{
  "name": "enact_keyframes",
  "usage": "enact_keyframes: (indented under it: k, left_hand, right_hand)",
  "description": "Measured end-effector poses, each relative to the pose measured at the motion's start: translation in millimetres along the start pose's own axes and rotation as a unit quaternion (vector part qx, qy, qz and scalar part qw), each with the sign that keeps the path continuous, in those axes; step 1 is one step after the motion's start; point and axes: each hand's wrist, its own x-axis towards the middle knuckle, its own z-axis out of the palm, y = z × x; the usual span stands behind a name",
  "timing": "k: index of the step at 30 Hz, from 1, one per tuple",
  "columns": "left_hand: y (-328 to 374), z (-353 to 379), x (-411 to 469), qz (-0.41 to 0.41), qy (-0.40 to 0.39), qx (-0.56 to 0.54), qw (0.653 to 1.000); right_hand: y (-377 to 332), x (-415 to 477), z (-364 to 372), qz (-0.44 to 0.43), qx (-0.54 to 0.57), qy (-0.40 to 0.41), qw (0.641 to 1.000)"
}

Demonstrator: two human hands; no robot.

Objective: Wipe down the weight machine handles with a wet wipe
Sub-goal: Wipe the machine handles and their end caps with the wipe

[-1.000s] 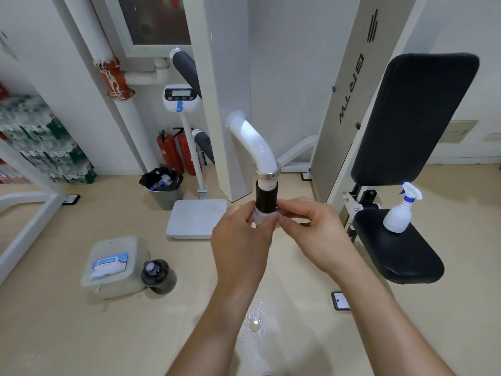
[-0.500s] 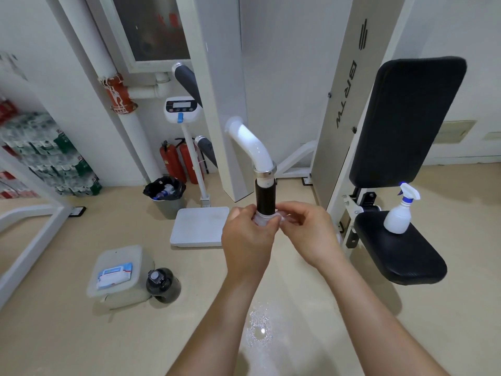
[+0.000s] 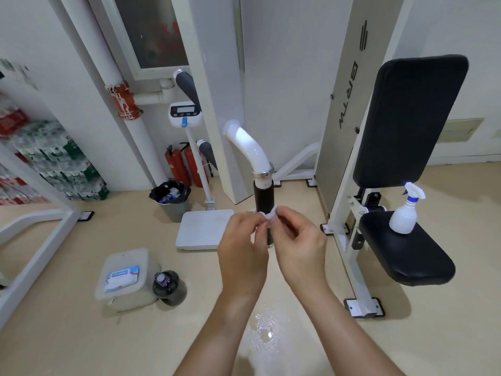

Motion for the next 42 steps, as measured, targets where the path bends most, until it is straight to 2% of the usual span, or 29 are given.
enact_keyframes:
  k: [3,4,7,9,13,17,18,23,27,29,32,39,42]
  left_hand:
    - [-1.1,-6.0,-3.9,0.009,-0.021,0.005,1.0]
    - [-1.0,-8.0,-3.7,-0.016,-0.02,-0.021,0.999]
    - [2.3,-15.6,3.2,-0.161,-0.03,-0.128,0.978]
    - [2.8,-19.7,6.3,-0.196,-0.052,-0.148,0.968]
    - [2.7,-27.6,4.4,-0.194,-0.071,-0.152,0.967]
    - [-1.7,-32.1,5.0,-0.235,-0.068,-0.177,0.953]
    - [-3.1,-32.9,5.3,-0.24,-0.07,-0.179,0.951]
    - [-13.1,-34.8,0.3,-0.255,-0.08,-0.195,0.944]
    - [-12.7,-29.3,-10.3,-0.173,-0.073,-0.148,0.971]
    - [-14.4,-25.5,-12.3,-0.167,-0.068,-0.126,0.975]
    - [-19.7,-24.1,-7.5,-0.209,-0.057,-0.122,0.968]
    - [-17.3,-24.0,-0.2,-0.267,-0.06,-0.207,0.939]
    - [-8.3,-18.6,-1.7,-0.271,-0.04,-0.226,0.935]
  right_hand:
    - [1.5,0.3,0.7,-0.01,-0.008,0.001,1.0]
    - [3.3,2.2,1.9,0.009,0.003,0.009,1.0]
    - [11.2,2.6,8.9,0.055,-0.016,0.039,0.998]
    - [13.0,0.8,14.3,0.079,-0.012,0.038,0.996]
    - [6.0,-4.8,21.2,0.081,-0.017,0.001,0.997]
    - [1.6,-16.8,24.3,-0.01,-0.055,0.014,0.998]
    - [4.0,-19.8,25.4,-0.012,-0.058,0.012,0.998]
    - [12.9,-16.9,24.5,0.127,-0.012,-0.034,0.991]
    - [3.8,-8.5,22.1,0.172,0.041,-0.056,0.983]
    - [0.4,-9.6,19.7,0.183,0.049,-0.066,0.98]
    - [-0.1,-7.3,13.2,0.179,0.02,-0.091,0.979]
    - [-5.9,12.2,0.8,0.117,-0.03,-0.139,0.983]
    - [1.1,16.7,-3.3,0.133,-0.03,-0.143,0.98]
